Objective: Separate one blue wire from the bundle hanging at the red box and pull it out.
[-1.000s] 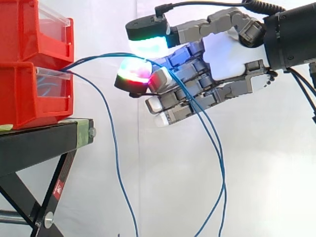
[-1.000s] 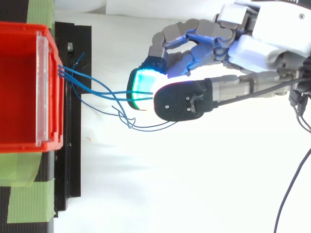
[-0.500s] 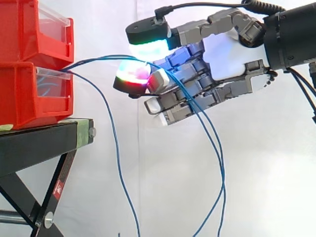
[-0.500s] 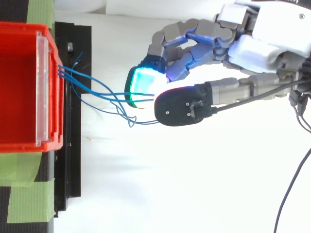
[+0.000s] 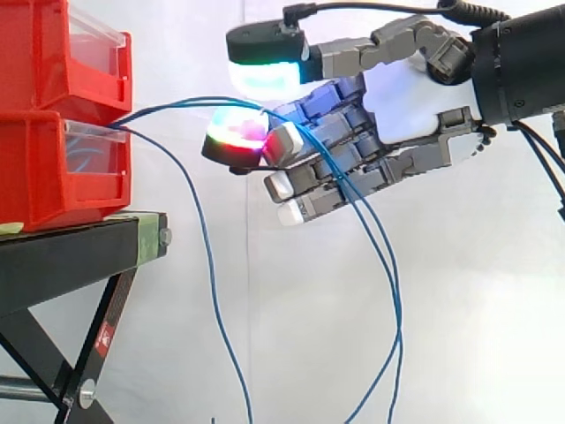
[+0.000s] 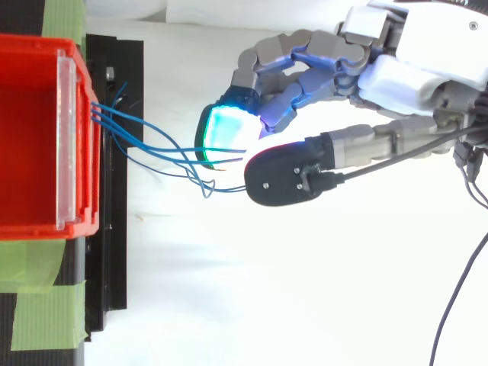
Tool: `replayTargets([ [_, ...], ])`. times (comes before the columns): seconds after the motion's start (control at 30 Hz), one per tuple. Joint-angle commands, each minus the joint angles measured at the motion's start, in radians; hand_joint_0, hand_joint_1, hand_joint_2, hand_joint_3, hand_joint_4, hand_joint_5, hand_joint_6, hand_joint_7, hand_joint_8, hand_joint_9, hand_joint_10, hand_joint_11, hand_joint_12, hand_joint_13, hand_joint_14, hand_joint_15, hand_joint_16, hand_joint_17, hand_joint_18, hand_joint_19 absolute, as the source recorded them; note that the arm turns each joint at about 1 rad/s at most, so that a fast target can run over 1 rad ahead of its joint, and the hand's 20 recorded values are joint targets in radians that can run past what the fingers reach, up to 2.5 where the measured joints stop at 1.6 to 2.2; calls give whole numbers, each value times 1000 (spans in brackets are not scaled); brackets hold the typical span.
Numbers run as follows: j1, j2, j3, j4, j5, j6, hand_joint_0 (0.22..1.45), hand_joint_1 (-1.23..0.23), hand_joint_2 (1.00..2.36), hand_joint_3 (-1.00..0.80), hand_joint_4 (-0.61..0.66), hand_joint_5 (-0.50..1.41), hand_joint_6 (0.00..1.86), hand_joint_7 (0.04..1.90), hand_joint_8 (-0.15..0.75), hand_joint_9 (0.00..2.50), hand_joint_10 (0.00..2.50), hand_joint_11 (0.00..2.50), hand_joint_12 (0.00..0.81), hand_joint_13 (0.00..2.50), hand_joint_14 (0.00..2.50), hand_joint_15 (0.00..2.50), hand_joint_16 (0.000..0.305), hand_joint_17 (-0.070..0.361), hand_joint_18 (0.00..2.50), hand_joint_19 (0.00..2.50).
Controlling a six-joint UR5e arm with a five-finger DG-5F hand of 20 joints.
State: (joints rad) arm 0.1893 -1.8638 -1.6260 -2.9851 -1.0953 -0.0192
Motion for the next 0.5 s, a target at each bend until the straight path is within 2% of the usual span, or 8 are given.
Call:
replayTargets([
  [0.0, 1, 0, 0, 2, 0, -1, 532, -714, 1008, -428, 266, -284, 815, 1182, 327, 92, 20, 1407, 361, 400, 5, 1558, 44, 100, 253, 748],
  [0.1, 1, 0, 0, 2, 0, -1, 512, -678, 1000, -500, 277, -273, 774, 1175, 332, 100, 20, 1403, 369, 406, 4, 1556, 46, 104, 259, 753],
  [0.2, 1, 0, 0, 0, 0, -1, 510, -683, 1000, -500, 280, -271, 767, 1168, 335, 111, 20, 1392, 375, 416, 4, 1551, 47, 105, 269, 747],
  [0.47, 1, 0, 0, -2, 0, -1, 630, -854, 1005, -453, 257, -275, 794, 1174, 302, 116, 22, 1363, 356, 429, 11, 1534, 44, 98, 289, 697],
])
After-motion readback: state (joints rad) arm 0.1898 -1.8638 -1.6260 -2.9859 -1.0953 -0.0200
